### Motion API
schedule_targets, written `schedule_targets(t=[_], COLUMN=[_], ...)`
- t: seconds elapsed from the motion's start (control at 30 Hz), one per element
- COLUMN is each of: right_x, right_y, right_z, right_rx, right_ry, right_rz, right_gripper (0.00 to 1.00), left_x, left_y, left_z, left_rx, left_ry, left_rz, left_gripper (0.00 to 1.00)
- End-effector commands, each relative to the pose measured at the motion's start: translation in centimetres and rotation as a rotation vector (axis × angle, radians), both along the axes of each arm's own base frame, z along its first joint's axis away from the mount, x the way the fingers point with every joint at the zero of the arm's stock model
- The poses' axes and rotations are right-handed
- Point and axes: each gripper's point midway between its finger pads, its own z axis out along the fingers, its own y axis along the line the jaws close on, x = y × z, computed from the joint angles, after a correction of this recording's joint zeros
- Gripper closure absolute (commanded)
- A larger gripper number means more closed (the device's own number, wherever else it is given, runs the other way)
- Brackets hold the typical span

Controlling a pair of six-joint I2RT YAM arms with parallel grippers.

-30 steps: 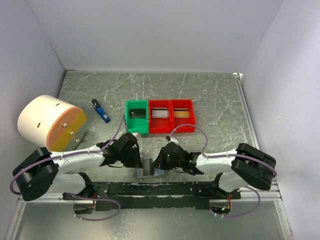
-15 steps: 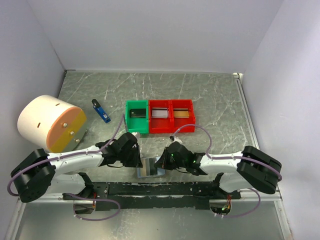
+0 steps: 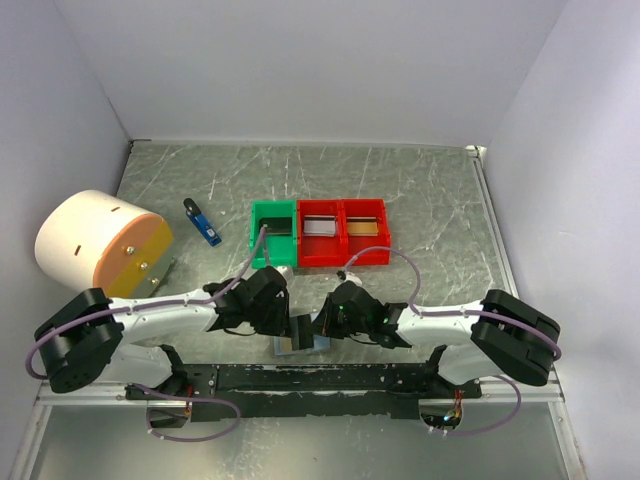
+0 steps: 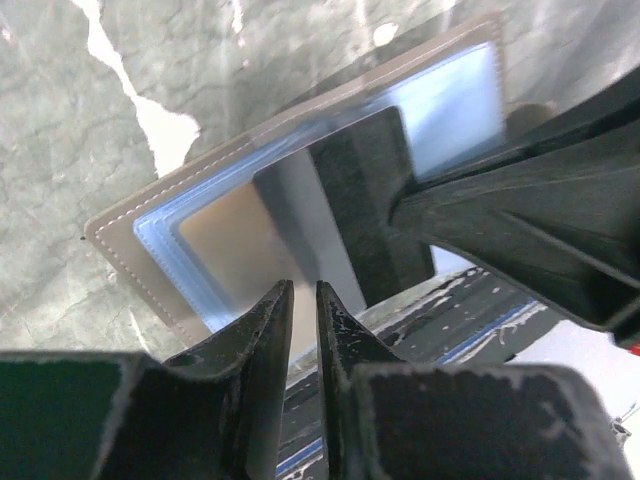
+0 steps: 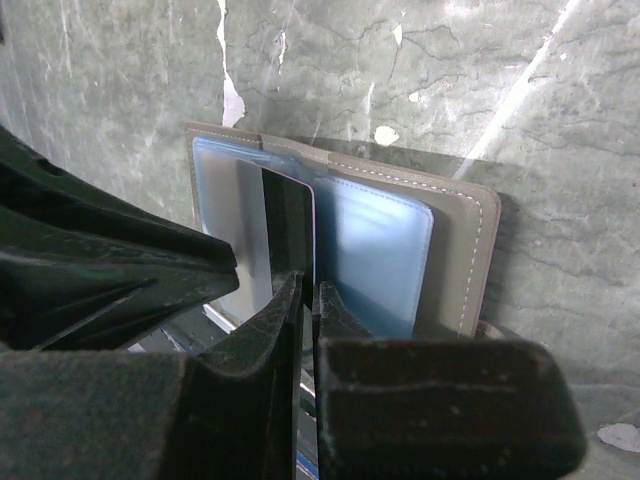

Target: Take the credit cards out of the card holder

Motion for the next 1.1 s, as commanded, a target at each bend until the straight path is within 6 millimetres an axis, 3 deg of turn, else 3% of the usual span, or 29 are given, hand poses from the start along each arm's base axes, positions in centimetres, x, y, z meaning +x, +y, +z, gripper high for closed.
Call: schedule_targets(t=[0.0,0.33,0.7,0.9,1.07], right_x=[-0.3,-1.1,-1.2,-0.9,-0.6], right_y=[-1.4,0.3,0.5,0.2,-1.1], right_z=[-1.3,0.4,0.0,0.1,0.0], right_rx=[-0.041,0.149,0.226,0.246,0.215], right_ry=[0.011,0.015,0.046,0.046,0.033], right_rz=[-0.021,0.028,0.021,0.001,-0.024], right_gripper=[1.0,0.87,0.81,0.95,0.98], left_x=[-0.4,-0.8,-1.3,-1.2,-1.2], left_y=[1.0,2.9,3.5,3.6,3.6], left_z=[-1.7,-3.6,-4.2,-4.0,-3.9], left_rx=[0.062,0.175,0.197,0.202,0.201], left_ry=[0.013,0.029,0.046,0.039,0.038], left_rz=[0.029,0.047,0.048,0.053,0.053], left_gripper=[0.74,0.79,0.81,0.81,0.81])
